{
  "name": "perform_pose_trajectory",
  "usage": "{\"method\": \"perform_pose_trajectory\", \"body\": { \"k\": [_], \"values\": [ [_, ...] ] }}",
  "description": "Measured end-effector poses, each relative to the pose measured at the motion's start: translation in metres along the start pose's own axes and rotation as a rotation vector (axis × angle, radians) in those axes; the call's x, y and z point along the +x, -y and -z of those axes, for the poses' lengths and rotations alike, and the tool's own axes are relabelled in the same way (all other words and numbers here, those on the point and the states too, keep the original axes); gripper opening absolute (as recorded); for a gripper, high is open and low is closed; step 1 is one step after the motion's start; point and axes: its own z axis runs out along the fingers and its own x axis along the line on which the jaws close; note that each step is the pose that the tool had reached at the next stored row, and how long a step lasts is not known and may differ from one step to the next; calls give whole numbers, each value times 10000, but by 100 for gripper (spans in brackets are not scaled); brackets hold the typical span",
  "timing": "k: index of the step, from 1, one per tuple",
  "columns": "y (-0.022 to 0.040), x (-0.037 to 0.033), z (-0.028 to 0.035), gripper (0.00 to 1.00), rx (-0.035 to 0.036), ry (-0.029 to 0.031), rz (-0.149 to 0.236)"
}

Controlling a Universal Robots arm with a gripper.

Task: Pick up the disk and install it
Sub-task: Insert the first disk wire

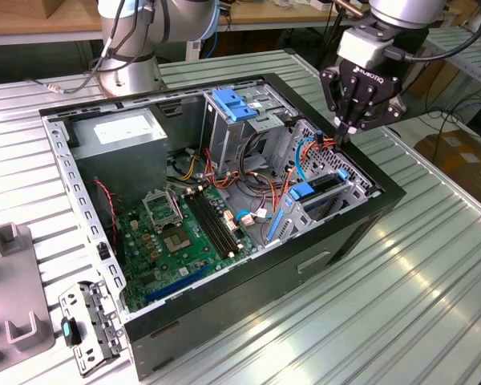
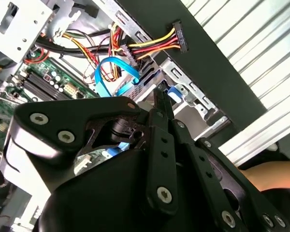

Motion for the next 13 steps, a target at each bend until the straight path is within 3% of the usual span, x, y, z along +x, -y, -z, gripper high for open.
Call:
{"method": "perform_pose_trajectory", "body": {
  "k": [4, 5, 8, 13],
  "values": [
    [94, 17, -4, 11, 17, 13, 321],
    [174, 18, -9, 11, 16, 15, 345],
    [268, 18, -16, 11, 16, 15, 391],
    [330, 16, -27, 11, 35, 29, 713]
  ]
}}
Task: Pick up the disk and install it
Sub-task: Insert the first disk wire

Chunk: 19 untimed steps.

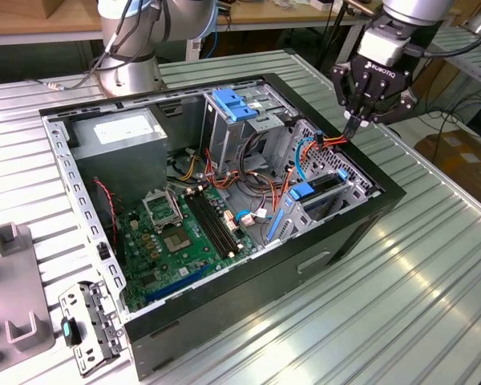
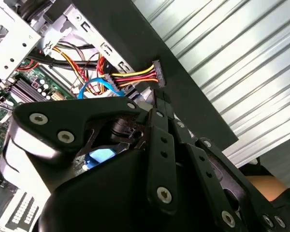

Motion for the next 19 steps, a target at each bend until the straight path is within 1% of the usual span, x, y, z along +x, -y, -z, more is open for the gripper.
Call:
{"method": "perform_pose_trajectory", "body": {
  "k": [2, 3, 5, 6, 7, 10, 11, 12, 15, 16, 19],
  "values": [
    [32, -7, -4, 24, 9, 6, 153],
    [41, -10, -5, 24, 11, 7, 190],
    [80, -20, -9, 25, 20, 14, 355],
    [87, -21, -11, 25, 27, 17, 478],
    [88, -22, -13, 31, 40, 24, 712],
    [88, -23, -27, 31, 75, 49, 1306],
    [87, -23, -37, 31, 97, 64, 1707],
    [87, -24, -44, 31, 113, 74, 1979],
    [87, -25, -60, 31, 146, 96, 2556],
    [86, -25, -73, 31, 168, 112, 2930],
    [85, -26, -94, 31, 206, 135, 3626]
  ]
}}
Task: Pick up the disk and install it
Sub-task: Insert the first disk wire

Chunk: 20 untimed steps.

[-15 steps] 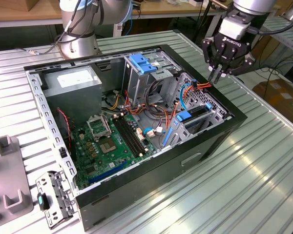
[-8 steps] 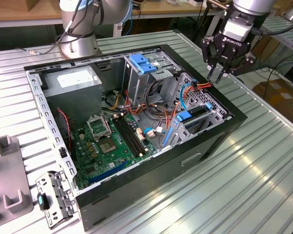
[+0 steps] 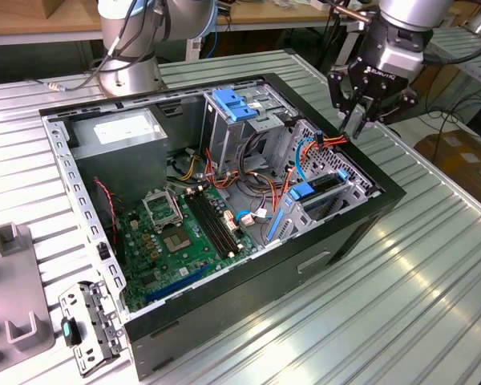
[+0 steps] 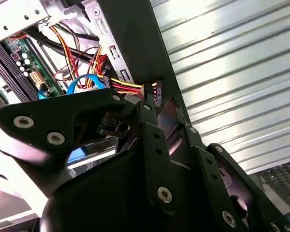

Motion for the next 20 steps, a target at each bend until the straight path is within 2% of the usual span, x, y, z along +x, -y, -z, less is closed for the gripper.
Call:
{"method": "perform_pose_trajectory", "body": {
  "k": [4, 10, 13, 14, 17, 20],
  "values": [
    [-1, -2, -24, 31, 57, 38, 984],
    [-2, -3, -55, 31, 125, 82, 2210],
    [12, 14, -72, 31, 148, 97, 2584],
    [12, 15, -76, 31, 166, 108, 2920],
    [12, 15, -84, 31, 199, 130, 3481],
    [7, 19, -103, 31, 216, 142, 3777]
  ]
}}
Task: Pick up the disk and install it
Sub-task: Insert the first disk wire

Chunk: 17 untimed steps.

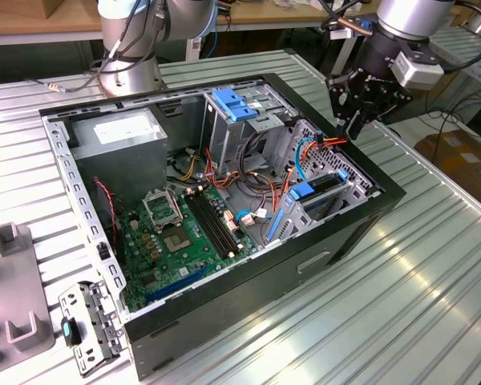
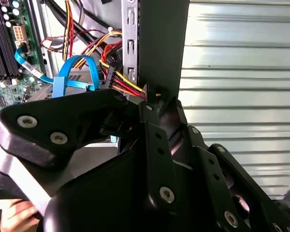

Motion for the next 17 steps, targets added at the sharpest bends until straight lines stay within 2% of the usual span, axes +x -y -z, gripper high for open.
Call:
{"method": "perform_pose_trajectory", "body": {
  "k": [5, 6, 7, 8, 11, 14, 15, 17],
  "values": [
    [-16, 7, -20, 30, 6, -5, 55],
    [-17, 8, -15, 23, 3, -7, 55],
    [-15, 11, 31, 17, 5, -6, 55],
    [-14, 12, 57, 17, 5, -5, 55],
    [-14, 12, 59, 17, 4, -6, 55],
    [-41, -38, 64, 17, -2, -9, 56],
    [-63, -78, 66, 17, -1, -9, 53],
    [-66, -84, 67, 17, -28, -26, -417]
  ]
}}
